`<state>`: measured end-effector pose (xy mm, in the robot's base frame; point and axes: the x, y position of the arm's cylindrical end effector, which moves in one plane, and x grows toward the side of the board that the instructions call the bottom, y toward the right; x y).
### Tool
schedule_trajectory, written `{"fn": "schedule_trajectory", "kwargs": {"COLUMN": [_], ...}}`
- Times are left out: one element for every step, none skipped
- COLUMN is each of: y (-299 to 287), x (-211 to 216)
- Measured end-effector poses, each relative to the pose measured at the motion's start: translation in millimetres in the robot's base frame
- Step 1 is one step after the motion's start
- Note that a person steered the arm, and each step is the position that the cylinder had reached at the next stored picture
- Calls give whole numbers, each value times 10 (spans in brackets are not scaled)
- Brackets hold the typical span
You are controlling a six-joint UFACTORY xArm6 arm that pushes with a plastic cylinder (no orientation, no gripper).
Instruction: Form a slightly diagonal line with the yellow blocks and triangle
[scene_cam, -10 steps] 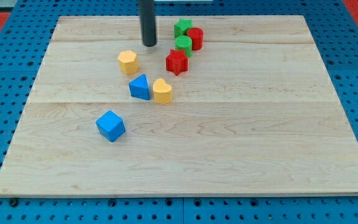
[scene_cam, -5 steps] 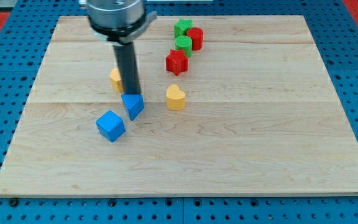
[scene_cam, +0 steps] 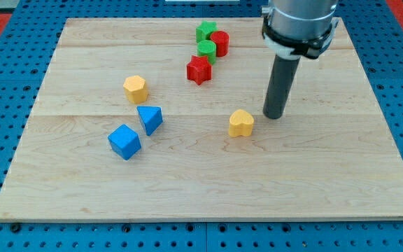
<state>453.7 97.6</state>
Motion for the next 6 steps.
{"fn": "schedule_trajectory", "kwargs": {"y": [-1002, -427, -201, -1116, -1061, -608], "x": [109, 161, 371, 427, 290, -162]}}
